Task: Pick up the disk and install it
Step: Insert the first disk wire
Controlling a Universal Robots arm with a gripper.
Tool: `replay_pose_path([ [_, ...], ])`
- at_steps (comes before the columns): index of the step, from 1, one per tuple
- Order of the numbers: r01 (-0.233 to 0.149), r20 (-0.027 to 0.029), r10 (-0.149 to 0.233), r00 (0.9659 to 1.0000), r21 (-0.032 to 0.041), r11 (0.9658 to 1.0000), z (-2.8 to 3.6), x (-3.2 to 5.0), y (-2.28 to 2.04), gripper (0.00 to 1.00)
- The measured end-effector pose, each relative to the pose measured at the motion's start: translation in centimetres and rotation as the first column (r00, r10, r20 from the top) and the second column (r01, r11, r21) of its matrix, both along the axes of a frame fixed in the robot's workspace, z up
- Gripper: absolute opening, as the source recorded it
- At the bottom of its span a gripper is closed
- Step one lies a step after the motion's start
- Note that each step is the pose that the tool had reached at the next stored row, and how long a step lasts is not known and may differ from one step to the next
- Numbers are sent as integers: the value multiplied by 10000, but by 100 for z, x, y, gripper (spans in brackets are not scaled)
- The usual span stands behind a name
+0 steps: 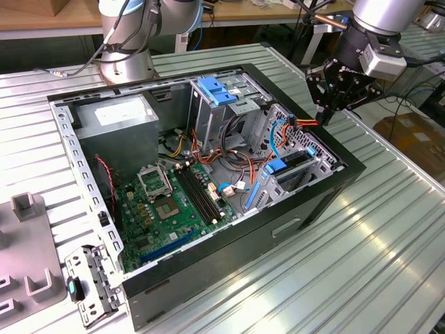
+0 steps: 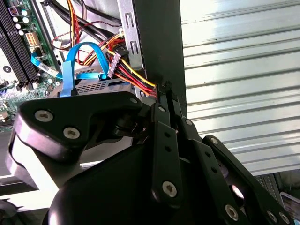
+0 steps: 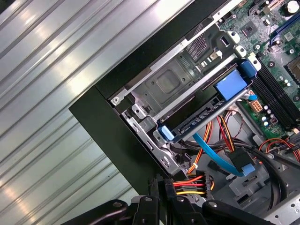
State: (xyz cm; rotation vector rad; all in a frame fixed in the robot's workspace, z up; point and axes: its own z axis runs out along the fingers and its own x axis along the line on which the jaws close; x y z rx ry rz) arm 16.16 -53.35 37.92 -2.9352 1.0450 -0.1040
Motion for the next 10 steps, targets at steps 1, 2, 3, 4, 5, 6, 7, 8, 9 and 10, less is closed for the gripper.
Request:
replay_pose_path([
  [1,48,0,-48,10000,1,10000,-1,0,0,16],
  [2,199,0,-199,9998,1,9998,-2,0,0,16],
  [3,303,0,-303,9995,0,9995,-2,0,0,16],
  [4,368,0,-368,9993,1,9993,-2,-3,0,16],
  [5,421,0,-421,9991,0,9991,-1,-13,0,16],
  [6,436,0,-436,9990,-1,9990,-1,-25,1,16],
  [7,448,0,-448,9990,1,9990,-2,-49,0,16],
  [8,454,0,-454,9990,0,9990,-3,-72,0,16],
  [9,463,0,-463,9989,0,9989,-3,-100,0,16],
  [10,472,0,-472,9989,0,9989,-5,-117,0,16],
])
